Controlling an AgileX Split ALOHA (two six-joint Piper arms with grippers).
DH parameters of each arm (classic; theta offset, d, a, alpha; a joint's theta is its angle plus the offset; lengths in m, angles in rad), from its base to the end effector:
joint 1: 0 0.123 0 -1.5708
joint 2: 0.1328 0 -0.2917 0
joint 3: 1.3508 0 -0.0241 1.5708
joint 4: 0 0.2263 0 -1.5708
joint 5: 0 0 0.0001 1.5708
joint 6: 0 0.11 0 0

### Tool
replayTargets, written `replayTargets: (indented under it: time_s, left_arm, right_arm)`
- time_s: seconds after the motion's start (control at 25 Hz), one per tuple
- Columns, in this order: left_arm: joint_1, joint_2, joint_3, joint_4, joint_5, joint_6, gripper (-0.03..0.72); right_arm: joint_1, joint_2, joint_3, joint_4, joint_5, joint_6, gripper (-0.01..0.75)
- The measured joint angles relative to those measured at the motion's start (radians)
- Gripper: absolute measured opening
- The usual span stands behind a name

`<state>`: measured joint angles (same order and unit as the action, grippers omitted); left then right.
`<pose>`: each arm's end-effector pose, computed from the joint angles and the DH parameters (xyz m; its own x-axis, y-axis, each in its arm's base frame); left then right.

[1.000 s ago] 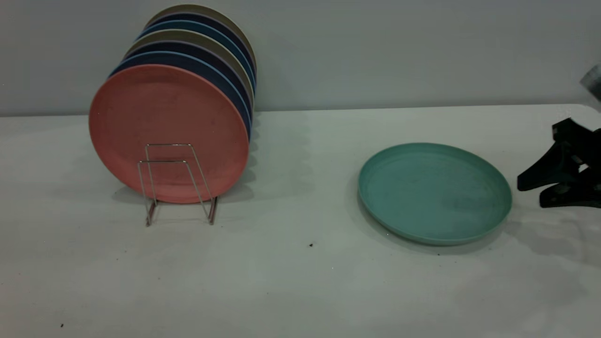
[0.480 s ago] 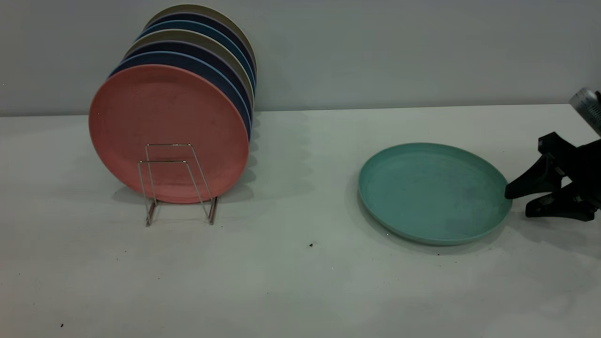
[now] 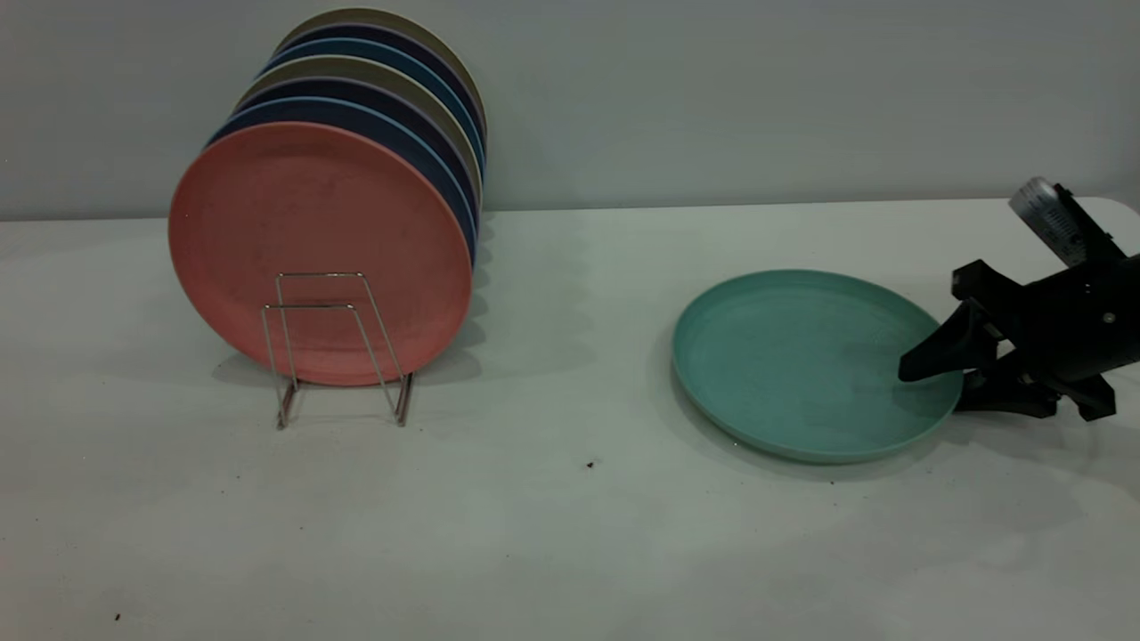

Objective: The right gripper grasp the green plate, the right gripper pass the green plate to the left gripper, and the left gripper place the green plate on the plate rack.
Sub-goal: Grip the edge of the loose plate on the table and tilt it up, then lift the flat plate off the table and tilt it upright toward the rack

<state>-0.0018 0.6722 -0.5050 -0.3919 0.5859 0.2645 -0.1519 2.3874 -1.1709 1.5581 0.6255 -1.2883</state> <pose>0.1121 -0.0235 0.2758 -0.5995 -0.0645 -0.7978 0.1325 0.9750 -0.1784 0.3982 0.0043 0.0176 -0.8974 0.3536 -0.2640 0.1211 0.7726 0.6232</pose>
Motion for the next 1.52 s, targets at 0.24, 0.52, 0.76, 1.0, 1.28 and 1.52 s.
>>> replayTargets:
  time_s: [0.24,0.52,0.76,1.0,1.28,1.52]
  left_arm:
    - [0.000,0.000,0.000,-0.003,0.001,0.003,0.516]
    - [0.000,0.026,0.000,-0.140,0.001,0.066,0.516]
    - [0.000,0.172,0.000,-0.386,-0.009,0.291,0.516]
    - [0.000,0.389,0.000,-0.646,-0.041,0.552,0.516]
    - [0.000,0.635,0.000,-0.935,-0.073,0.831,0.503]
    - [0.000,0.761,0.000,-1.137,-0.055,1.034,0.499]
  right_arm:
    - [0.007,0.001,-0.001,-0.001,-0.063,0.010,0.057]
    - [0.002,-0.079,0.000,-0.219,-0.112,0.067,0.016]
    - [0.043,-0.268,0.000,-0.550,-0.115,0.200,0.016]
    - [0.202,-0.364,0.001,-0.634,-0.069,0.253,0.016]
    - [0.274,-0.380,0.002,-0.549,-0.007,0.258,0.016]
    - [0.316,-0.380,0.002,-0.433,0.089,0.228,0.016]
